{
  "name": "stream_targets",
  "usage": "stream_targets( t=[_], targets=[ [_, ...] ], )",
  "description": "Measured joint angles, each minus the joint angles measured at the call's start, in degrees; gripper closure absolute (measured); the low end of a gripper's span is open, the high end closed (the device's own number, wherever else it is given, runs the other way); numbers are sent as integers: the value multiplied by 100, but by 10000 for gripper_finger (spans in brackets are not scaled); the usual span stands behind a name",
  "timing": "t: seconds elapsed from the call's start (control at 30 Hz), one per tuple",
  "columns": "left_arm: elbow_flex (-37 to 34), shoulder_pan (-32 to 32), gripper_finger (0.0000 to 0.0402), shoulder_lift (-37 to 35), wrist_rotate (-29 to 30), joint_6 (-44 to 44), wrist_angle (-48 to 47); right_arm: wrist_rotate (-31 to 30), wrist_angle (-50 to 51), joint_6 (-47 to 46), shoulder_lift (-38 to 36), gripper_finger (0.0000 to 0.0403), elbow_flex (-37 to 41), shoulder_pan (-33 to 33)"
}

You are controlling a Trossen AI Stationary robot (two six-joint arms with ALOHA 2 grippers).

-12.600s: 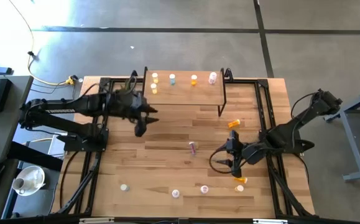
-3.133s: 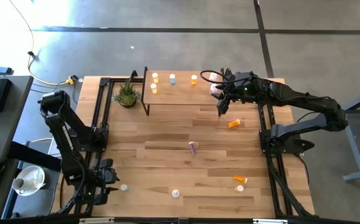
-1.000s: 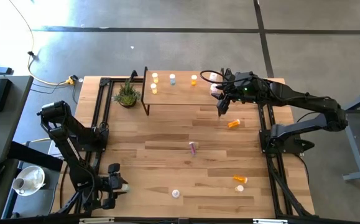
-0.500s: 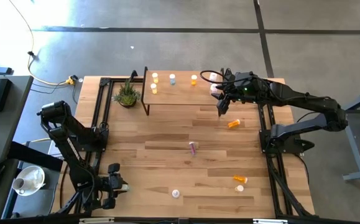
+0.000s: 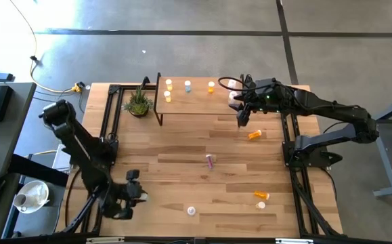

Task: Pick and place medicine bottles onto shelf by color
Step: Put the bottom blue pill bottle on the shelf aligned with the other blue pill bottle

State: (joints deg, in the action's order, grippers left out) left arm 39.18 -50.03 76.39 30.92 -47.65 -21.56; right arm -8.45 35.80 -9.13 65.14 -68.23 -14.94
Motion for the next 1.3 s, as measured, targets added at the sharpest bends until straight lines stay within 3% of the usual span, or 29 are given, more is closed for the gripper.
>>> stream_targets(
  t=[0.37,0.73,1.03,1.3],
  targets=[
    [109,2058,292,-1530,-256,2651,80,11,492,-28,0,224,2,0],
    [1282,4145,292,-1693,-716,4808,-79,9,515,-155,0,224,2,0],
    [2237,5875,292,-1693,-1660,5436,-182,7,515,-192,0,224,2,0],
    [2851,6878,292,-1534,-2376,5491,-233,2,515,-395,0,224,2,0]
  ],
)
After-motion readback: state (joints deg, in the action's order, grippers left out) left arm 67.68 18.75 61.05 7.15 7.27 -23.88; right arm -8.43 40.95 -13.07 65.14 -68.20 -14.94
